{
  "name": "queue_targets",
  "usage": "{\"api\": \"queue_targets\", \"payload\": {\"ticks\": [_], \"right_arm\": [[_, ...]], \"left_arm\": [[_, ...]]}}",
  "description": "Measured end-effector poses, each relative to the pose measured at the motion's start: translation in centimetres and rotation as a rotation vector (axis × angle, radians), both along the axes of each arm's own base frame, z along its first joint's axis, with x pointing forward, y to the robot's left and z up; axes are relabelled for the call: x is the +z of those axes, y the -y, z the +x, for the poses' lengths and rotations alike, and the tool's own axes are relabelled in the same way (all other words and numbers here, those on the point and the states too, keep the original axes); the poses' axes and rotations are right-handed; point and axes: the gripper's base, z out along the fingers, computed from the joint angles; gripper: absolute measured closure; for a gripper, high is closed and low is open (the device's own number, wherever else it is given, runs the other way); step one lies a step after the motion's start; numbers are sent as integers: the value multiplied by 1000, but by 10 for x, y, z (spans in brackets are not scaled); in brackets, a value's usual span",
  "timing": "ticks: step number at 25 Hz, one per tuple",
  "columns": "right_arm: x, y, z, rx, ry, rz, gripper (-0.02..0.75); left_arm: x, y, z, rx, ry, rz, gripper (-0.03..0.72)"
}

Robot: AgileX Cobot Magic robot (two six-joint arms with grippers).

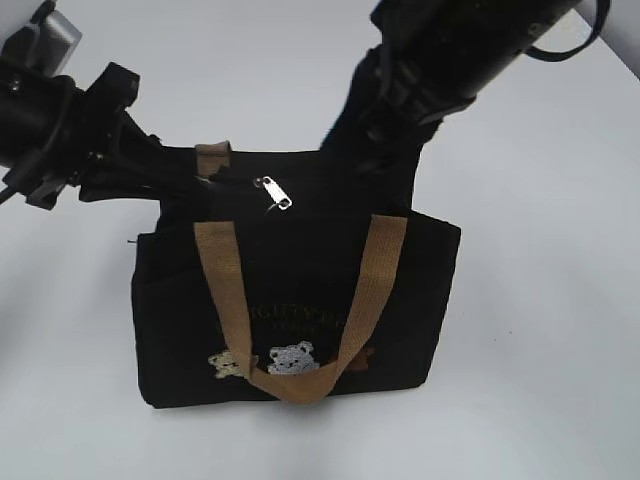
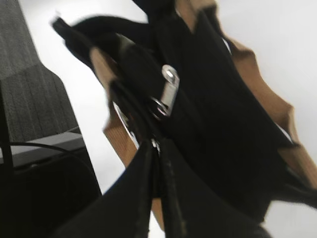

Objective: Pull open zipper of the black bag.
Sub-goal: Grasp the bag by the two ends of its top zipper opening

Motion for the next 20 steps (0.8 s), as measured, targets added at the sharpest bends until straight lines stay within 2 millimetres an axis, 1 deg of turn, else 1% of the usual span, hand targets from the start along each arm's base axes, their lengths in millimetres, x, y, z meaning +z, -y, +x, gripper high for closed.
{"api": "queue_targets", "payload": {"ticks": [3,5,7,10,12,17,18,20], "right_arm": [[1,-17,-5,62,24,69,612],[-6,-28,-5,81,25,77,543],[-17,-35,0,79,14,69,506],[-28,-40,8,50,12,68,488],[-32,-42,11,39,14,68,484],[-36,-40,13,38,19,39,483],[-37,-39,14,37,26,21,488],[-39,-36,15,31,39,-16,524]], "left_arm": [[0,0,0,-1,0,-2,684],[2,0,-1,-1,5,-3,684],[6,0,-3,-5,18,-3,684],[11,-1,-6,-9,34,-3,684],[11,-1,-6,-9,37,-4,684],[12,-1,-6,-10,37,-4,684],[12,-1,-7,-11,36,-4,684],[12,-1,-7,-10,37,-5,684]]}}
